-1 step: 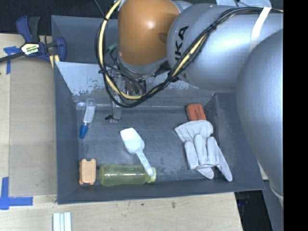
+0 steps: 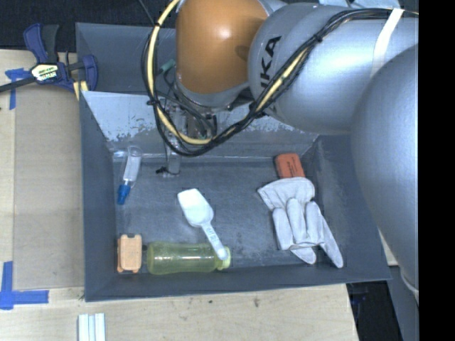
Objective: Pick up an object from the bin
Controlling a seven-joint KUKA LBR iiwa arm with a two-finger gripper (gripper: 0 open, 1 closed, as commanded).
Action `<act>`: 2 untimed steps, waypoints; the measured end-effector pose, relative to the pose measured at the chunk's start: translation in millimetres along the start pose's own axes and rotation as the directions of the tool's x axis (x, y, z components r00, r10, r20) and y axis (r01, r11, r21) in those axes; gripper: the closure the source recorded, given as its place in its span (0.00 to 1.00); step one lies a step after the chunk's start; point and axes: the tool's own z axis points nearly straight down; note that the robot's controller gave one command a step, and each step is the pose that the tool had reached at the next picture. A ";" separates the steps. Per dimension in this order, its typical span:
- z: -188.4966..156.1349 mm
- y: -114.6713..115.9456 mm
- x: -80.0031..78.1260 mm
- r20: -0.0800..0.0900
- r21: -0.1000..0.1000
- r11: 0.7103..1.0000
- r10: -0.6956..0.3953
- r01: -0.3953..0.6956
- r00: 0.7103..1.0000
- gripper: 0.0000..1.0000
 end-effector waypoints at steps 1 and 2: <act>40.6 7.5 -1.2 0.005 0.000 0.997 -0.079 0.079 0.997 0.00; 109.2 -16.3 10.2 0.002 -0.001 1.000 -0.029 0.029 1.000 0.00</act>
Offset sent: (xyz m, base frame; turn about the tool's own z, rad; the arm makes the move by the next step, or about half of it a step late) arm -0.0152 -0.0266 -0.1283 -0.0062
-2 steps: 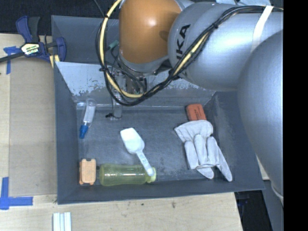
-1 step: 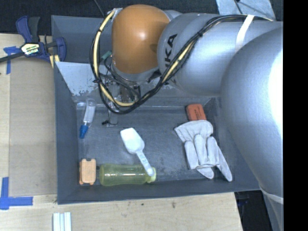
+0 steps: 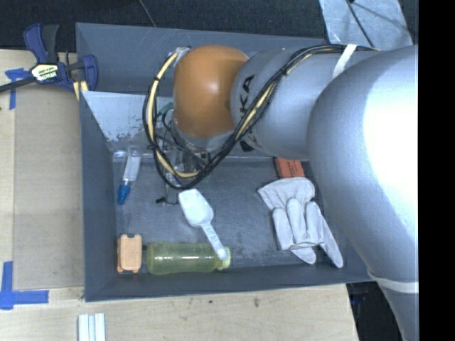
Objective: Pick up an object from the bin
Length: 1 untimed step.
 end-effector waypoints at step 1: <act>33.1 -40.4 15.4 -0.007 0.002 1.000 -0.007 0.007 1.000 0.00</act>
Offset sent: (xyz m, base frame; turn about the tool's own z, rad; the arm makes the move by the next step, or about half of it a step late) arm -0.0251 -0.0467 -0.0387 0.1079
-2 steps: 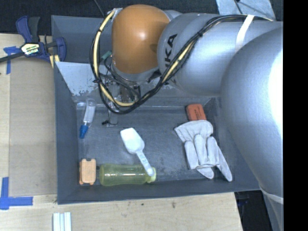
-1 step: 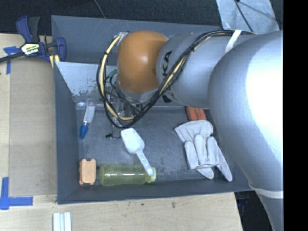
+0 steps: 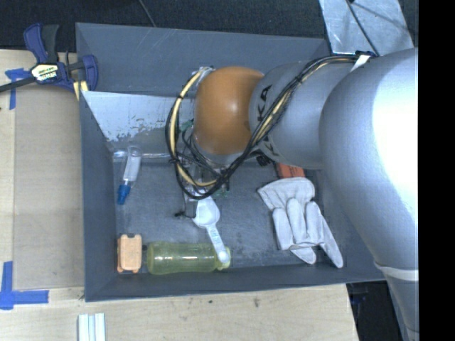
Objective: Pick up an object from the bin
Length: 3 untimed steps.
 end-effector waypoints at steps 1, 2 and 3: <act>4.4 -26.0 4.4 0.001 0.001 1.000 0.026 -0.026 1.000 0.00; -26.7 -36.9 0.2 0.001 0.000 0.999 0.049 -0.049 0.999 0.00; -47.6 -40.7 -2.1 0.006 0.000 1.000 -0.029 0.029 1.000 0.00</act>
Offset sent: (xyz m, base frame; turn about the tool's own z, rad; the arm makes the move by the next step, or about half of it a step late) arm 0.0041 -0.0429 0.0405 0.0570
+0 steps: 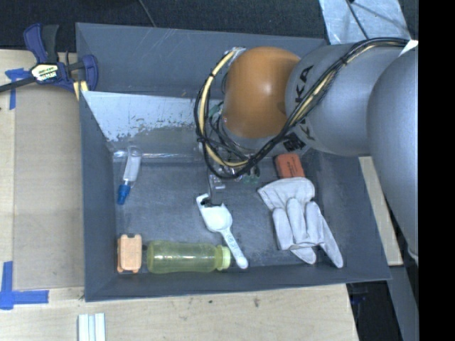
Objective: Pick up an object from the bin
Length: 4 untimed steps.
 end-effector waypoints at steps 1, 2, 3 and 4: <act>-10.4 44.5 24.6 -0.003 0.002 0.999 0.035 -0.035 0.999 0.00; 9.7 41.8 38.0 0.001 -0.007 1.000 -0.014 0.014 1.000 0.00; 30.2 -2.8 28.8 -0.004 0.001 0.997 0.079 -0.079 0.997 0.00; 46.4 -20.6 31.3 -0.003 0.001 0.997 0.072 -0.072 0.997 0.00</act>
Offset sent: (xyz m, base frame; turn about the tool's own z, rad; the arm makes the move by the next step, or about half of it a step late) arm -0.0518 -0.0532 -0.0530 -0.0707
